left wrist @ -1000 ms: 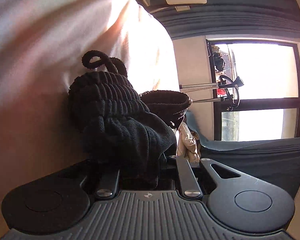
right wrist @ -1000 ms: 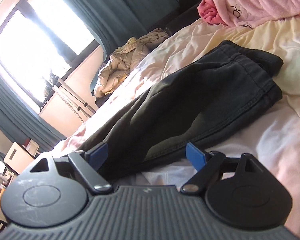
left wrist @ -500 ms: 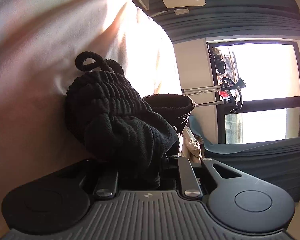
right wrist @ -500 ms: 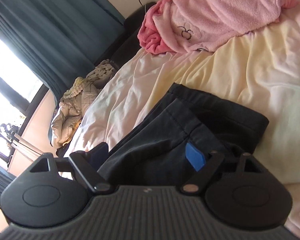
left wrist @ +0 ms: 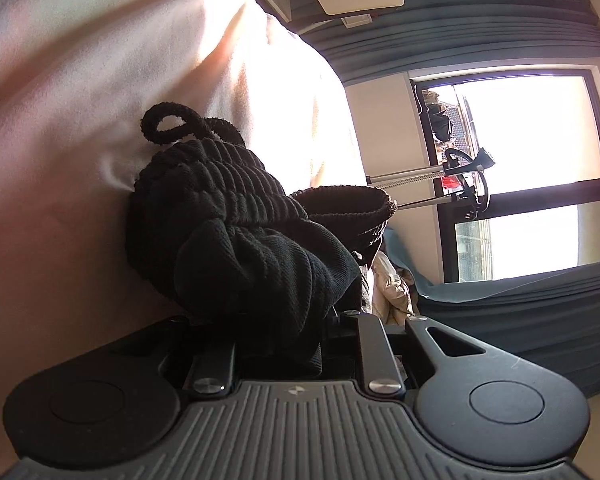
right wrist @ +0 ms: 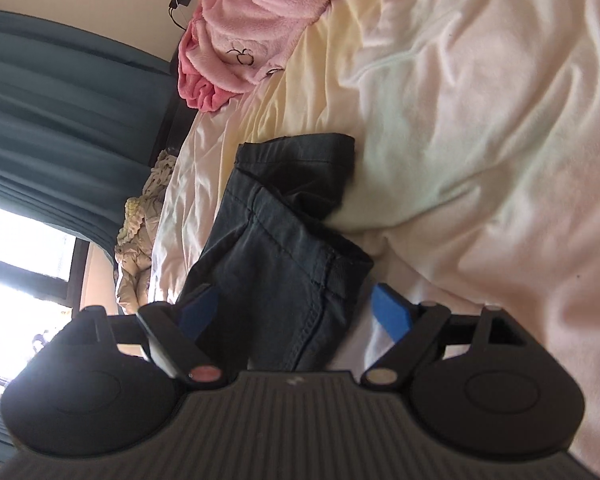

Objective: Fold clothes

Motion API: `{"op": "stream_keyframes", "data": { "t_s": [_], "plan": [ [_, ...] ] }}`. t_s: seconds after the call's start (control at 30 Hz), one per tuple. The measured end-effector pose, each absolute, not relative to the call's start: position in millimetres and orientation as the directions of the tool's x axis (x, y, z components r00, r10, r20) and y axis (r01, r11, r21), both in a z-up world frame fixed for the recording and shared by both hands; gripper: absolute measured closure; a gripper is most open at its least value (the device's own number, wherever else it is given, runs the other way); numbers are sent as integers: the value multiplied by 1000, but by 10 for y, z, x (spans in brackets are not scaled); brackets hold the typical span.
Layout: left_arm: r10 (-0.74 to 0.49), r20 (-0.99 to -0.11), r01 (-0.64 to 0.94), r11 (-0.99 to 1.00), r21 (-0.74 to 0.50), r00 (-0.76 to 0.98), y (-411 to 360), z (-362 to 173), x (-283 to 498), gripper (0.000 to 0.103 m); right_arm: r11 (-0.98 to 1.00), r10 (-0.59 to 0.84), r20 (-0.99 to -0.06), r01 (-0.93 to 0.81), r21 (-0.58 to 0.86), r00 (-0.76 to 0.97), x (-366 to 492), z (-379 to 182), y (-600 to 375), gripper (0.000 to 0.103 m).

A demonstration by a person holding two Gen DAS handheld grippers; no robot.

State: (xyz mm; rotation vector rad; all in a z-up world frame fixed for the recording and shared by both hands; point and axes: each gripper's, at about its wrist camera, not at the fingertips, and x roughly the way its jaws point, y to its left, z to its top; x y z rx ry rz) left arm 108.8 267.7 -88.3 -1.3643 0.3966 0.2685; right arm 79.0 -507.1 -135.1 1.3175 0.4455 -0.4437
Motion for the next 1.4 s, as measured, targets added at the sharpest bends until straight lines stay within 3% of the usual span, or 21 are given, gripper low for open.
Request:
{"op": "stream_keyframes", "data": {
  "t_s": [0.13, 0.23, 0.33, 0.37, 0.4, 0.6, 0.73, 0.83, 0.9, 1.0, 1.1, 1.2, 1.27, 1.4],
  "plan": [
    [-31, -450, -433, 217, -875, 893, 2659, -855, 1111, 80, 182, -11, -558, 550, 815, 830, 864, -1502, -5098, 16],
    [-19, -461, -446, 225, -866, 887, 2628, -831, 1111, 80, 224, 6, -507, 493, 841, 862, 1029, -1552, -5162, 19],
    [-6, -470, -454, 242, -857, 883, 2598, -808, 1139, 80, 306, 1, -485, 462, 833, 874, 1173, -1541, -5188, 51],
    [-1, -472, -457, 248, -854, 882, 2594, -799, 1145, 80, 322, -2, -483, 458, 829, 876, 1202, -1544, -5190, 75],
    [4, -474, -460, 254, -851, 880, 2592, -786, 1148, 80, 324, -10, -475, 452, 831, 880, 1206, -1548, -5191, 89],
    [22, -505, -493, 255, -832, 863, 2571, -580, 1100, 85, 311, -97, -244, 262, 913, 965, 999, -1045, -5055, 96],
    [-55, -501, -481, 210, -851, 864, 2678, -88, 1211, 87, 384, -205, -84, 159, 910, 975, 732, -426, -5054, 97],
    [-109, -522, -473, 300, -828, 846, 2685, 328, 1332, 87, 354, -322, 2, 118, 928, 947, 389, -170, -5183, 98],
    [-177, -554, -475, 349, -808, 814, 2670, 395, 1425, 86, 308, -388, -7, 137, 942, 922, 169, -152, -5280, 98],
    [-230, -622, -521, 376, -766, 749, 2645, 196, 1375, 80, 281, -435, -132, 273, 920, 891, -58, -321, -5376, 98],
    [-267, -672, -598, 311, -738, 691, 2697, -185, 1167, 59, 151, -407, -259, 344, 927, 876, -232, -771, -5454, 98],
    [-274, -676, -625, 259, -737, 684, 2775, -500, 846, 48, 9, -369, -350, 380, 925, 861, -346, -1181, -5498, 97],
    [-252, -680, -633, 248, -733, 689, 2837, -602, 630, 24, -16, -345, -373, 392, 920, 861, -373, -1284, -5513, 97],
    [-241, -637, -604, 202, -771, 732, 2987, -712, 328, 22, 23, -348, -380, 413, 911, 857, -429, -1245, -5497, 97]
  ]
}}
